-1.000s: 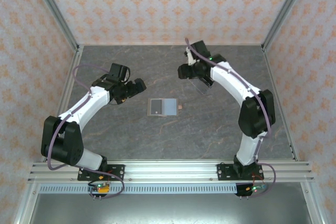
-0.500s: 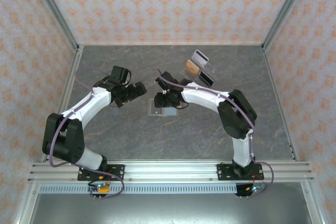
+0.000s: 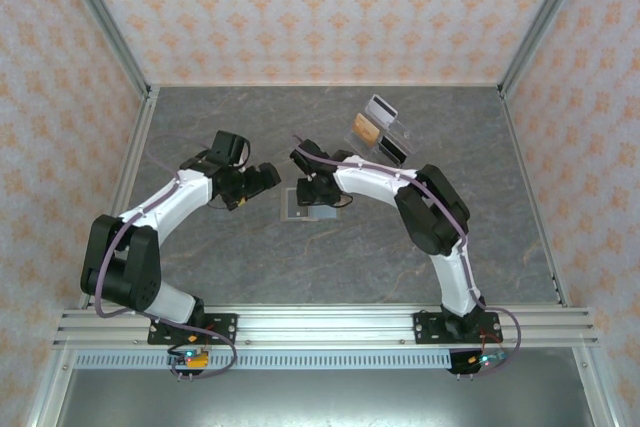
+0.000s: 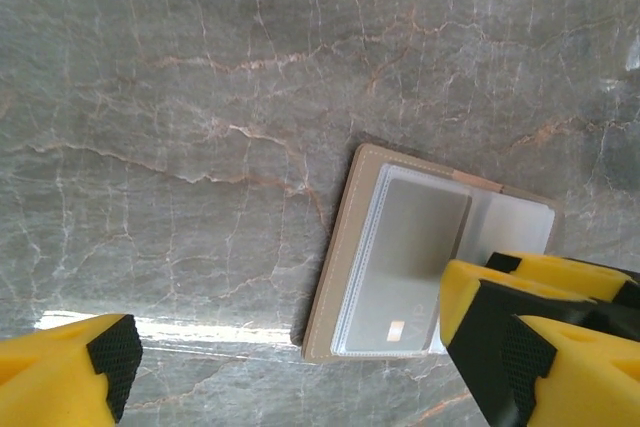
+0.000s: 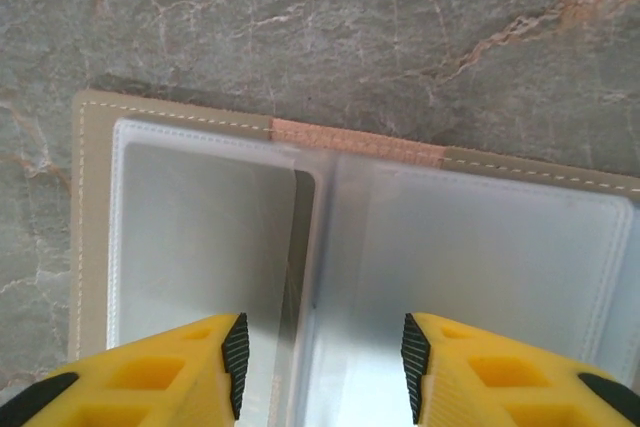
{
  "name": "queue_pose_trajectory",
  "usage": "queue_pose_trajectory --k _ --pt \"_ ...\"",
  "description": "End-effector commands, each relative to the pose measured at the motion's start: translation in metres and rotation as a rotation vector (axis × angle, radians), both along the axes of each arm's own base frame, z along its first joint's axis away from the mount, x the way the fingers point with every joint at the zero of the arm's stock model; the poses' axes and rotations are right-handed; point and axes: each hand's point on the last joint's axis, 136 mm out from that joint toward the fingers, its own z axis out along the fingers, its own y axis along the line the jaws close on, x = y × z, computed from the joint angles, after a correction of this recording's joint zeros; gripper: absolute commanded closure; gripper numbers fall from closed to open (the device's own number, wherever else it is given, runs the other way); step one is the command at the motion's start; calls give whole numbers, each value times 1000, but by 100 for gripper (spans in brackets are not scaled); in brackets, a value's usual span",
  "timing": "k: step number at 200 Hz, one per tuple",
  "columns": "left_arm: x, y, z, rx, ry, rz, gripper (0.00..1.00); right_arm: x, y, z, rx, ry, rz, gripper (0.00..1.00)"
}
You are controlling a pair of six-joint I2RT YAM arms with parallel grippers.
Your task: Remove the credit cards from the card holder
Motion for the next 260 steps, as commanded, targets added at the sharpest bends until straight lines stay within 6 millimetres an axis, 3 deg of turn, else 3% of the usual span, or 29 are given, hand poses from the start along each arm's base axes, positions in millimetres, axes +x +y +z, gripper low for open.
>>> queue_pose_trajectory --k 1,39,92,164,260 --pt "-3 -11 -9 -53 18 -8 9 -2 -15 -17 -98 21 5 55" --pt "-8 -32 -16 -87 34 -46 21 -8 -24 -31 -148 39 28 60" --pt "-3 -51 -25 -112 58 -49 50 -14 -34 -45 -181 47 44 67" --pt "-4 -68 -43 -131 105 -76 72 -18 -39 -55 -189 69 35 71" --pt "0 -73 -57 -127 142 -74 70 -21 -38 -57 -176 82 42 71"
